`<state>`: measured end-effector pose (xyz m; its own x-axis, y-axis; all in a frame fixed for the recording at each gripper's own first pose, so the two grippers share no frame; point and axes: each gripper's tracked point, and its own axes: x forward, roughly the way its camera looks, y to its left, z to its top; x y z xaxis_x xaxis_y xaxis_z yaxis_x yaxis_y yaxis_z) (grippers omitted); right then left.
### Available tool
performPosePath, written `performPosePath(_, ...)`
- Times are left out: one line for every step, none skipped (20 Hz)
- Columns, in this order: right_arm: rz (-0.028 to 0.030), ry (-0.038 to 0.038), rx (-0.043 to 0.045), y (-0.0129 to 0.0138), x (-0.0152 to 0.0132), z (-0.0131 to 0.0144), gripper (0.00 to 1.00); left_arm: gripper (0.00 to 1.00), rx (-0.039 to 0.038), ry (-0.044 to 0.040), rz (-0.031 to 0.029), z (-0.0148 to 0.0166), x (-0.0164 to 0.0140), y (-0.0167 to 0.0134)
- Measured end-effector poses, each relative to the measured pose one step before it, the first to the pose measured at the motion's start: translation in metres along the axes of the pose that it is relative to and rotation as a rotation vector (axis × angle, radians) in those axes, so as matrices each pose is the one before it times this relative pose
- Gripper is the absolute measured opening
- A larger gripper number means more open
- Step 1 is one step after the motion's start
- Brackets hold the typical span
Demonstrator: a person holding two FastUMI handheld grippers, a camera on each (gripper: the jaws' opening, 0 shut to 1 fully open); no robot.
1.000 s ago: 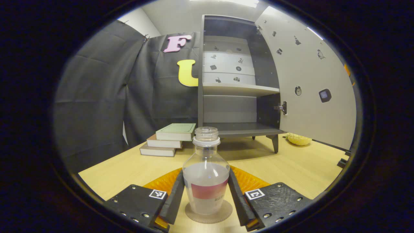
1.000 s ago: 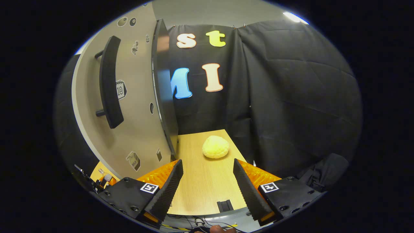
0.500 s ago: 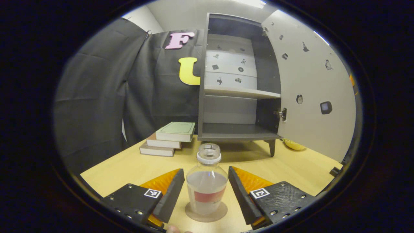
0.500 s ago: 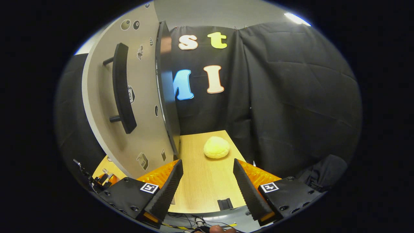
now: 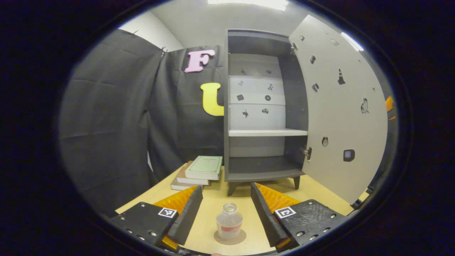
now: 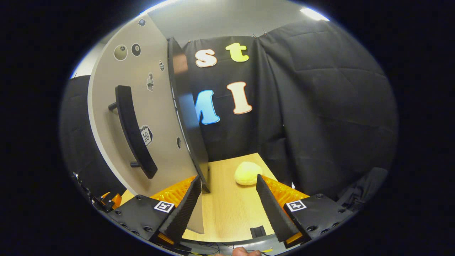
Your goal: Open the cabinet door with the right hand, grasp the bottle in the cabinet with the left hand and place it on the coaster, then close the cabinet door with the right hand.
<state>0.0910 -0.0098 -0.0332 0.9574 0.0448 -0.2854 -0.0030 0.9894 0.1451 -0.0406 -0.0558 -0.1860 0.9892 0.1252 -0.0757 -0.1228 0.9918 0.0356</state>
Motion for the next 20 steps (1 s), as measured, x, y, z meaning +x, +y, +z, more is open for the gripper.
performPosePath(0.01024, -0.02488, -0.0312, 0.00096, 0.00258, 0.01102, 0.98, 0.87, -0.00762, -0.00016, 0.01342, 0.01472, -0.0089, -0.00161)
performPosePath(0.0124, -0.01416, -0.02191, 0.00138, 0.00357, 0.00727, 0.98, 0.84, -0.01157, 0.00429, 0.01494, 0.01116, -0.00643, -0.00065)
performPosePath(0.02158, -0.01204, -0.01359, 0.00482, 0.00041, 0.00526, 0.93, 0.84, -0.01344, 0.00259, 0.01546, 0.01119, -0.00827, -0.00083)
performPosePath(0.02546, -0.0193, -0.01013, 0.00441, 0.00056, 0.00817, 0.98, 0.82, -0.01107, 0.00208, 0.0065, 0.01039, -0.0056, -0.00411)
performPosePath(0.02452, -0.02779, -0.01543, 0.0041, -0.00008, 0.01142, 0.98, 0.82, -0.00395, 0.00051, 0.01424, 0.0097, -0.00668, -0.00285)
performPosePath(0.02228, -0.02285, -0.01927, 0.00186, 0.00109, 0.00923, 0.98, 0.82, 0.00667, 0.00277, 0.01588, 0.00886, -0.00472, -0.00189)
performPosePath(0.01751, -0.0134, -0.01437, 0.00125, -0.00106, 0.00323, 0.98, 0.82, 0.01128, 0.00201, 0.01558, 0.00896, -0.0055, -0.00292)
performPosePath(0.02289, -0.01138, -0.01251, 0.00098, 0.00113, 0.0048, 0.93, 0.82, 0.00856, -0.00197, 0.00724, 0.01117, -0.00559, -0.00612)
performPosePath(0.01327, -0.00602, -0.00558, -0.00066, -0.00071, 0.00145, 0.98, 0.81, 0.00119, -0.00511, 0.00682, 0.01185, -0.00606, -0.00535)
performPosePath(0.00649, -0.00454, 0.00147, -0.00391, 0.00042, 0.00128, 0.93, 0.82, -0.00467, -0.00747, 0.00543, 0.01276, -0.00671, -0.00479)
performPosePath(0.00657, -0.00269, 0.01194, -0.00366, 0.00076, 0.00121, 0.98, 0.84, -0.0151, -0.00889, -0.00731, 0.01335, -0.00523, -0.00785)
performPosePath(0.01744, -0.00373, 0.02435, -0.00154, 0.0016, 0.00311, 0.98, 0.82, -0.01638, -0.00635, -0.01061, 0.0113, -0.0061, -0.00911)
performPosePath(0.01515, -0.00378, 0.02579, -0.00005, 0.00207, 0.00292, 0.98, 0.84, -0.0108, 0.00394, -0.00984, 0.01009, -0.00453, -0.00778)
performPosePath(0.00261, 0.00451, 0.01237, -0.00382, 0.00322, 0.00289, 0.98, 0.82, -0.0061, 0.02944, -0.00936, 0.00026, -0.00131, -0.00634)
performPosePath(-0.00578, 0.00945, -0.0034, -0.00692, 0.00197, 0.00055, 0.98, 0.84, -0.01131, 0.03549, -0.02199, -0.00082, -0.00111, -0.00897)
performPosePath(0.01008, -0.00396, -0.00947, -0.00167, 0.00365, 0.0037, 0.98, 0.84, -0.0191, 0.0063, -0.00421, 0.00671, -0.0013, -0.00365)
performPosePath(0.00698, -0.00898, -0.00539, 0.00043, 0.00283, 0.00502, 0.98, 0.84, -0.02377, 0.00288, 0.00308, 0.00571, -0.00048, -0.0003)
performPosePath(0.00343, 0.00219, 0.00131, 0.00045, 0.00242, 0.00266, 0.98, 0.84, -0.01996, 0.00039, 0.0003, 0.0051, -0.00155, 0.00111)
performPosePath(0.00239, 0.00843, 0.0091, 0.00288, 0.00085, -0.0007, 0.98, 0.84, -0.00757, 0.00597, 0.00571, 0.00368, -0.00026, 0.00263)
performPosePath(0.00883, 0.00766, 0.00912, 0.00492, 0.00071, 0.00111, 0.98, 0.82, 0.00587, 0.00996, 0.00822, -0.00097, 0.00301, 0.00741)
